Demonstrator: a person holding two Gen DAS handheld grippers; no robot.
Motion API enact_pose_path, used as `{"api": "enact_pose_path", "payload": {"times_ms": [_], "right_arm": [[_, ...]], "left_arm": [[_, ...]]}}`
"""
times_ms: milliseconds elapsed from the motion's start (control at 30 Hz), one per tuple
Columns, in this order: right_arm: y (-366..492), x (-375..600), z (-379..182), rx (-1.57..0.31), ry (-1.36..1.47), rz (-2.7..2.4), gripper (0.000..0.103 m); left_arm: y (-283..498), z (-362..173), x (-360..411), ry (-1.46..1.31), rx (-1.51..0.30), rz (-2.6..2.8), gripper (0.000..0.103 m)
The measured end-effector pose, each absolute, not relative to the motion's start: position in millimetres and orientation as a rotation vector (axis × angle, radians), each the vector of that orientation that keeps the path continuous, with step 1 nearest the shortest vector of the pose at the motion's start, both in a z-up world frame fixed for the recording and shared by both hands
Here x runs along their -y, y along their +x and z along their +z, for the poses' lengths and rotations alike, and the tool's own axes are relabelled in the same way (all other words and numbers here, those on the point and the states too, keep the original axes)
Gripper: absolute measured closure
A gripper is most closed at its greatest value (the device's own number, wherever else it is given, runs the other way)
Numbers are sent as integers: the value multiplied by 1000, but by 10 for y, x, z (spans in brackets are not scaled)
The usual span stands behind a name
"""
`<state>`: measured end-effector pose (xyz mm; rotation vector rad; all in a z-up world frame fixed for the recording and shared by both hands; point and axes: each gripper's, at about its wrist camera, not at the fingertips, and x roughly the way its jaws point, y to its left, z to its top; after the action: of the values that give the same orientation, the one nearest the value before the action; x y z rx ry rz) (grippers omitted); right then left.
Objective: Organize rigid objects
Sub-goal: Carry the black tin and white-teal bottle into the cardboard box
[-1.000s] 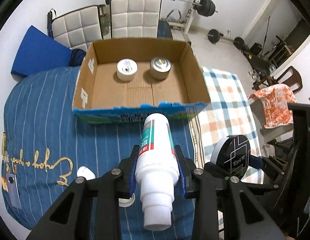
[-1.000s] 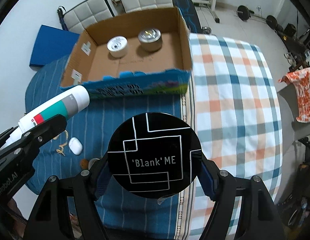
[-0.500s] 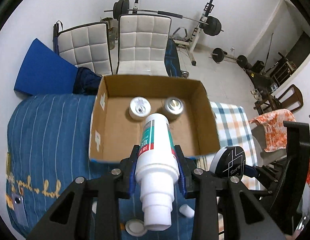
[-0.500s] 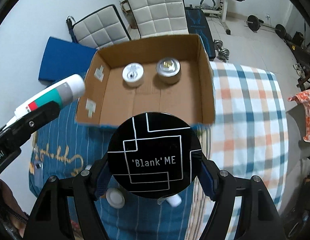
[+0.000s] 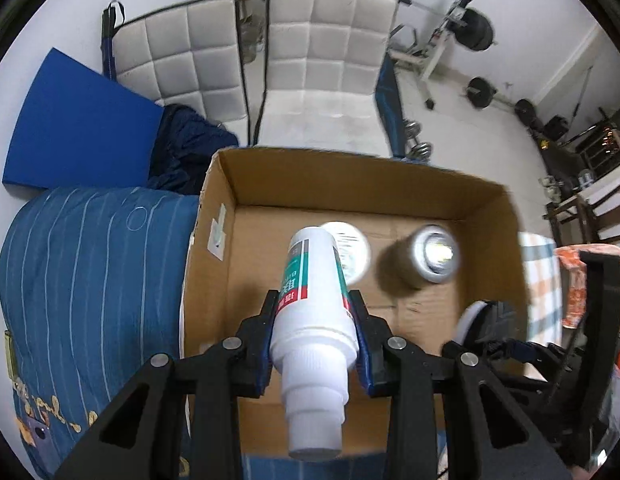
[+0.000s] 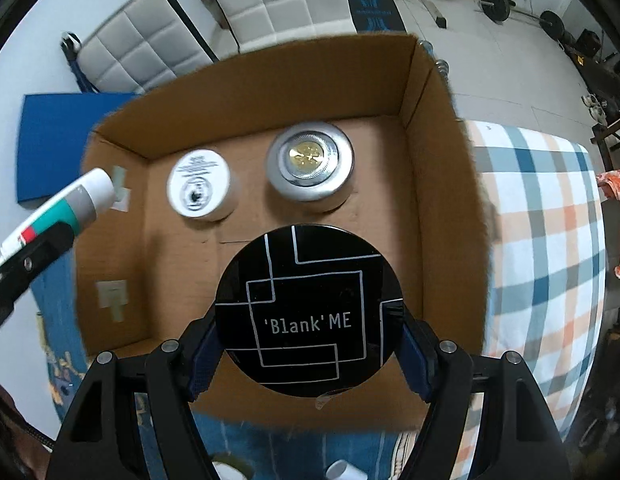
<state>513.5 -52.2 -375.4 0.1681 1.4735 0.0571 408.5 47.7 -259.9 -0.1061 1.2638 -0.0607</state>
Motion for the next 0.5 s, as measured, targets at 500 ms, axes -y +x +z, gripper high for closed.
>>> {"api": "enact_pose_path", "payload": {"times_ms": [500], "right_arm": [[5451,264,-4632,-1650,-12,32,26]], "left_arm": [[4121,-3590,-413,-22,-1461,34,73]]}}
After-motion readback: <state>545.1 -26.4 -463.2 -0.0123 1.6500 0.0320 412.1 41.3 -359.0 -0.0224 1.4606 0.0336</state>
